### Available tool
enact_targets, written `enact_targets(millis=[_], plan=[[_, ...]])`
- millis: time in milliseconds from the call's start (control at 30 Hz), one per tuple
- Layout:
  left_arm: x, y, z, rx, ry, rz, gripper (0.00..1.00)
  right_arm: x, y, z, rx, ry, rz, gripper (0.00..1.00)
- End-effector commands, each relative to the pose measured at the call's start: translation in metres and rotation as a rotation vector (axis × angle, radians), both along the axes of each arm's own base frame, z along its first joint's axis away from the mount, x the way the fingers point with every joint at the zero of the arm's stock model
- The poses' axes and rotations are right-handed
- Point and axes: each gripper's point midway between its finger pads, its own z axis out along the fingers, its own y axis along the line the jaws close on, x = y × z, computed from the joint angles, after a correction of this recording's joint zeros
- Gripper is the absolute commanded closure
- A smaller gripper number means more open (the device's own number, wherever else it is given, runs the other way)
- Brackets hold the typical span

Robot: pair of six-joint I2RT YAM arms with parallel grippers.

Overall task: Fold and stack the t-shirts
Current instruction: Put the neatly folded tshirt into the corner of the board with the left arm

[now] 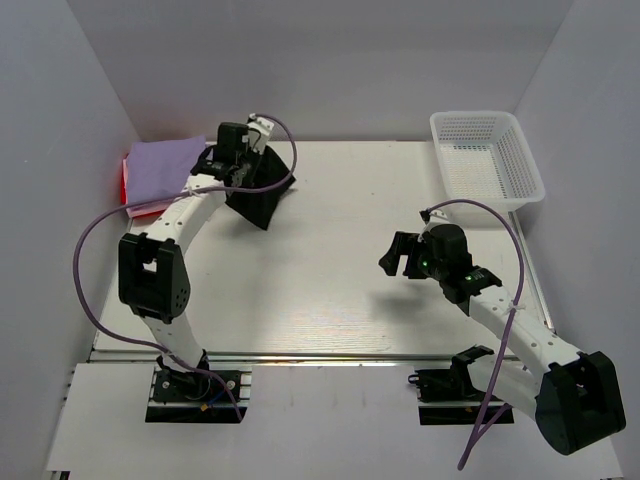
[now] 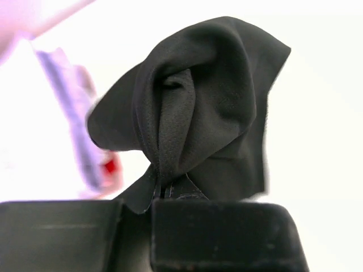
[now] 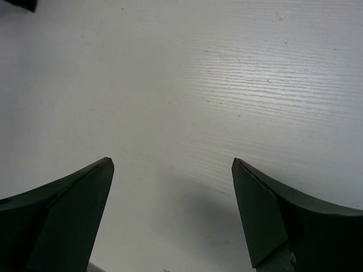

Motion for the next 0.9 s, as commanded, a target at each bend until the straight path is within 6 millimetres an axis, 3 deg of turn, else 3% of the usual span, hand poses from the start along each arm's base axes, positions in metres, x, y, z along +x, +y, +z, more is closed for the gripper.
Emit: enact_targets(millis=[0, 67, 133, 167, 233, 267, 300, 367, 533, 633, 667, 733, 867], plan=[[0.007, 0.03, 0.053, 0.079, -0.097, 0.016, 1.0, 0.009, -0.002, 0.013, -0.002, -0.038, -0.028, 0.1], [0.013, 0.048, 0.056, 0.089, -0.099, 0.047, 1.0, 0.011, -0.003, 0.014, -0.005, -0.041, -0.035, 0.1], [0.022, 0.062, 0.071, 0.096, -0.127, 0.051, 1.0, 0.011, -0.003, 0.014, -0.007, -0.038, -0.036, 0.1], [0.026, 0.068, 0.088, 0.102, -0.158, 0.058, 1.0, 0.012, -0.003, 0.016, -0.007, -0.042, -0.037, 0.1], [0.034, 0.086, 0.086, 0.127, -0.139, 0.079, 1.0, 0.013, -0.002, 0.019, -0.004, -0.045, -0.037, 0.1], [0.038, 0.093, 0.1, 0.134, -0.158, 0.087, 1.0, 0.013, -0.003, 0.019, -0.007, -0.047, -0.038, 0.1], [0.042, 0.098, 0.097, 0.148, -0.148, 0.09, 1.0, 0.014, -0.003, 0.02, -0.005, -0.047, -0.041, 0.1], [0.05, 0.116, 0.114, 0.154, -0.177, 0.121, 1.0, 0.015, -0.002, 0.02, -0.006, -0.044, -0.043, 0.1], [0.062, 0.141, 0.129, 0.163, -0.201, 0.146, 1.0, 0.02, 0.001, 0.018, -0.005, -0.028, -0.046, 0.1], [0.063, 0.152, 0.125, 0.157, -0.187, 0.152, 1.0, 0.022, 0.003, 0.014, -0.008, -0.007, -0.041, 0.1], [0.065, 0.166, 0.118, 0.16, -0.173, 0.176, 1.0, 0.025, 0.003, 0.018, -0.002, -0.014, -0.044, 0.1], [0.068, 0.175, 0.114, 0.157, -0.171, 0.187, 1.0, 0.026, 0.006, 0.017, -0.003, -0.008, -0.039, 0.1], [0.073, 0.199, 0.09, 0.154, -0.131, 0.253, 1.0, 0.03, 0.007, 0.019, -0.007, -0.005, -0.038, 0.1]])
